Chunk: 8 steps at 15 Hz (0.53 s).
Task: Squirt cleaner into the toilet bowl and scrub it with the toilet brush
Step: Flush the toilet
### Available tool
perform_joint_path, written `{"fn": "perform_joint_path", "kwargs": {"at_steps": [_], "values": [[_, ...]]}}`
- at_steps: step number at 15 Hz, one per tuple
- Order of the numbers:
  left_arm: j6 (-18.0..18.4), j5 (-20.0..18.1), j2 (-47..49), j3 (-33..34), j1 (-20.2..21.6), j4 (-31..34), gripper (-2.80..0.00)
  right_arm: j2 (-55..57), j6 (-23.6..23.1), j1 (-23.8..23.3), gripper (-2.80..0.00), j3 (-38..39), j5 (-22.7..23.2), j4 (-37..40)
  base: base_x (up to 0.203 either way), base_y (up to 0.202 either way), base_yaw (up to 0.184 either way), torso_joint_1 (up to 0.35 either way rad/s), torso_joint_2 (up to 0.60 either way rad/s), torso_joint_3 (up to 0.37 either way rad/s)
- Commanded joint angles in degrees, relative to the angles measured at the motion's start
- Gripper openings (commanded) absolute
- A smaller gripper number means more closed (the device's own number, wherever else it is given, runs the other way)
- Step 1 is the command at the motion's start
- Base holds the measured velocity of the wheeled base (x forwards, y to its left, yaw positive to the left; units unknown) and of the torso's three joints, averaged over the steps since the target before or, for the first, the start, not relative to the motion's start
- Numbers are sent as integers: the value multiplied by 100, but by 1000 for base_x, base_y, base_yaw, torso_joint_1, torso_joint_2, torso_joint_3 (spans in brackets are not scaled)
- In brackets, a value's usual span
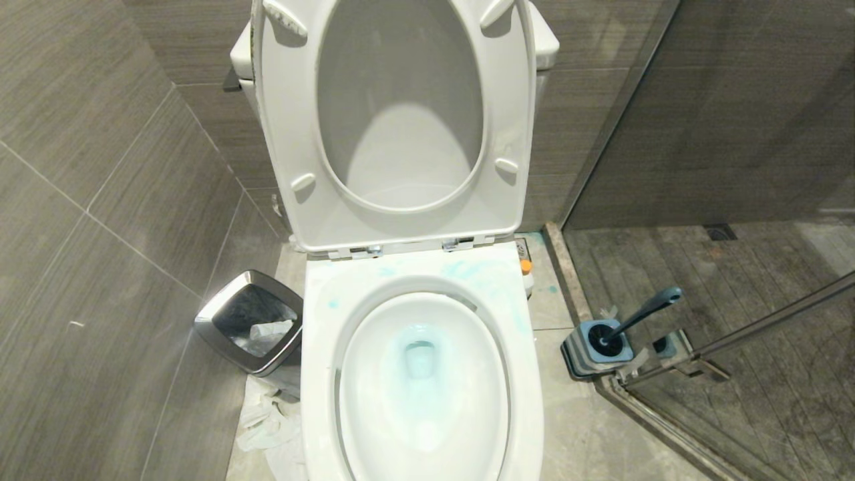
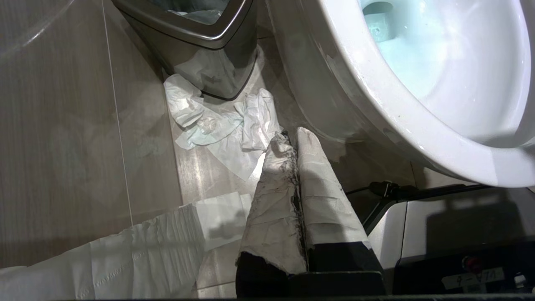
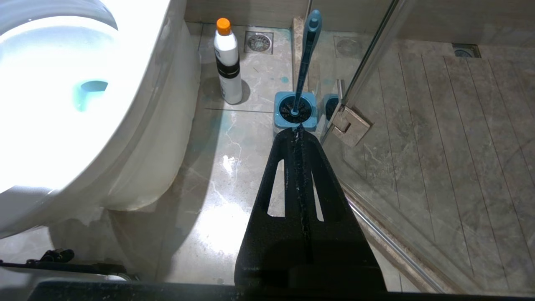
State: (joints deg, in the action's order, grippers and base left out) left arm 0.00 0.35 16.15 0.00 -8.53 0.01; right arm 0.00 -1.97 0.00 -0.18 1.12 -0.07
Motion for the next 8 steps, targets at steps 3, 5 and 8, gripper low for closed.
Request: {"fn": "perform_joint_path", "kwargs": {"at_steps": [3,5,8], "values": [[631,-176,11,0,1,51,-280,9,-5,0,-280,1,2,-2,0,0,0,0,0,0],[654,-174,11,0,1,-18,-280,0,-5,0,-280,1,2,-2,0,0,0,0,0,0],[818,-197,11,-42,1,-996,-280,0,-5,0,-280,1,2,-2,0,0,0,0,0,0]]}}
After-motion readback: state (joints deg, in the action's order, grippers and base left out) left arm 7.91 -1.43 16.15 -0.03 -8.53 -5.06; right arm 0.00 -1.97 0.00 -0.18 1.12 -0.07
